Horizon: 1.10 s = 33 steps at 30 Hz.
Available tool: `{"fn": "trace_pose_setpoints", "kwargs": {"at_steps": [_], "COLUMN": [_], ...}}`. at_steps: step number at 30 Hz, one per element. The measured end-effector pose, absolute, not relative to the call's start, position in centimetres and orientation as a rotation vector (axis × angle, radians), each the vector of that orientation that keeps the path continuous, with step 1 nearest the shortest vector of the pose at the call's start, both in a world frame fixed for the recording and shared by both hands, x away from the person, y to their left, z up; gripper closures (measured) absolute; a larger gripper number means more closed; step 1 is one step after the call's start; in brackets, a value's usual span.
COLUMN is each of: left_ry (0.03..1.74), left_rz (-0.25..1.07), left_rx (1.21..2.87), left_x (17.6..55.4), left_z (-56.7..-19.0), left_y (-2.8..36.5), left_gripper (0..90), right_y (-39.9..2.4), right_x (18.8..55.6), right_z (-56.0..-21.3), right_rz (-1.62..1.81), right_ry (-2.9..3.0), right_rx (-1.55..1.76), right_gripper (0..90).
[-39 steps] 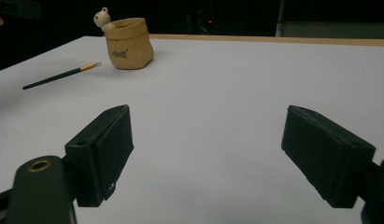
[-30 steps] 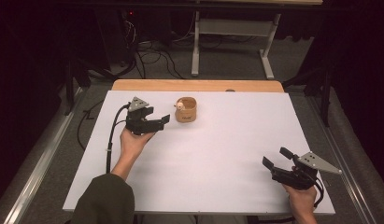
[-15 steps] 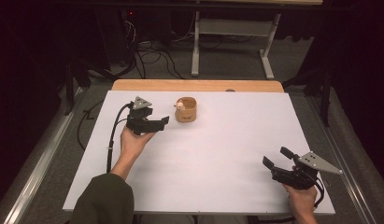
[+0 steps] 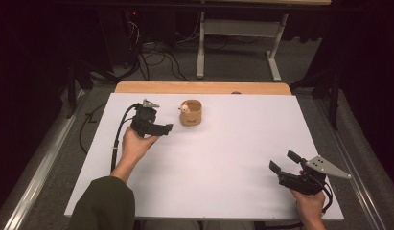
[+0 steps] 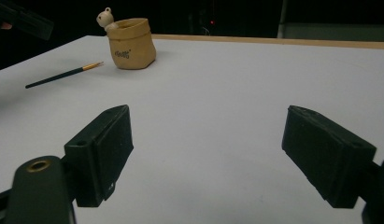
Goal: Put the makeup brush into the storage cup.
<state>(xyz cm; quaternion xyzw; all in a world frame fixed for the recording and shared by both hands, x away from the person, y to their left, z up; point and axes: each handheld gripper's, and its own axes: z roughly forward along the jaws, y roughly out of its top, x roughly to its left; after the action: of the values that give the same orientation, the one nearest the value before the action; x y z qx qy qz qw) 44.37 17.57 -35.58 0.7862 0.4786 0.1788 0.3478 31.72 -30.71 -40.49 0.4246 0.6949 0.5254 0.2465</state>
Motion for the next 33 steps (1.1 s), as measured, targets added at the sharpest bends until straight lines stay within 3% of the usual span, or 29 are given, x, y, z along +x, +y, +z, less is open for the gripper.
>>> {"fn": "trace_pose_setpoints", "kwargs": {"at_steps": [33], "left_ry": [1.335], "left_rz": [0.414], "left_rx": [2.232], "left_x": [45.8], "left_z": [-35.4], "left_y": [17.5], "left_gripper": [29.1], "right_y": [-30.6], "right_x": [31.8], "right_z": [-40.6], "right_rz": [1.425], "right_ry": [1.911], "right_rx": [1.164], "right_gripper": [19.1]}}
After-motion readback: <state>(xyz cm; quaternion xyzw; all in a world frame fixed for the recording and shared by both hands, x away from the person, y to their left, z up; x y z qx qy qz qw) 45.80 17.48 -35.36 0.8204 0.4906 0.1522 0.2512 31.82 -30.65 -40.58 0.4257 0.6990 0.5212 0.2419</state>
